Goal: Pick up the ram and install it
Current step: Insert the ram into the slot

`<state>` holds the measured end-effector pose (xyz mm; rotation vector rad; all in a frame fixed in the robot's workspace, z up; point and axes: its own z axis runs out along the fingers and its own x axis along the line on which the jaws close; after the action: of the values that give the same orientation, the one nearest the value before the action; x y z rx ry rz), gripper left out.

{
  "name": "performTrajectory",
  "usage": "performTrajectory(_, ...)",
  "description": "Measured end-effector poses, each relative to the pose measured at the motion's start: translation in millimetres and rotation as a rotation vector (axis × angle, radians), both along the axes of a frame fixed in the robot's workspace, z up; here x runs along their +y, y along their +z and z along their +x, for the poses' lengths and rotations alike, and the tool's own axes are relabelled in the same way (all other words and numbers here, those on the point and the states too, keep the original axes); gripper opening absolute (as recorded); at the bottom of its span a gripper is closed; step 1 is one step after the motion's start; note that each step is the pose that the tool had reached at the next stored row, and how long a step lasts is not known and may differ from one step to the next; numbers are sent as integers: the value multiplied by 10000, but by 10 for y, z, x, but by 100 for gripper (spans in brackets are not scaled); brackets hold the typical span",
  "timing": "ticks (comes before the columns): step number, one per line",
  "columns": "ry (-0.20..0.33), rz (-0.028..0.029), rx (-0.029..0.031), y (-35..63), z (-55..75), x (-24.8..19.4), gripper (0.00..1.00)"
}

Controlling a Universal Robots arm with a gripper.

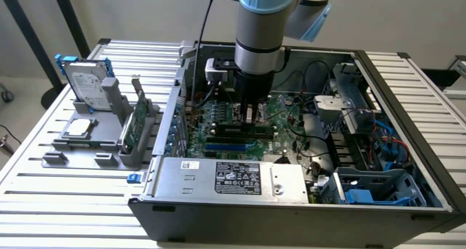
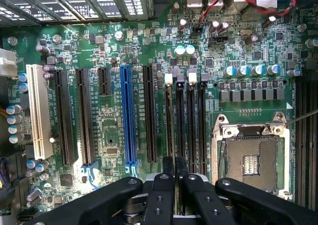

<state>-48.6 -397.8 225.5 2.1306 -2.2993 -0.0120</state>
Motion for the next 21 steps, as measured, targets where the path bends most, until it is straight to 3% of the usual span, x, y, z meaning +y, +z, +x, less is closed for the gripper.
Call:
performTrajectory(7,3,0,0,-7,0,0,15)
performTrajectory(8,3,1,0,1,0,0,22)
performTrajectory(17,3,4,0,175,0,-1,22)
performTrajectory(19,3,6,-1,175,0,-1,20)
performTrajectory(21,3,6,-1,176,0,-1,11)
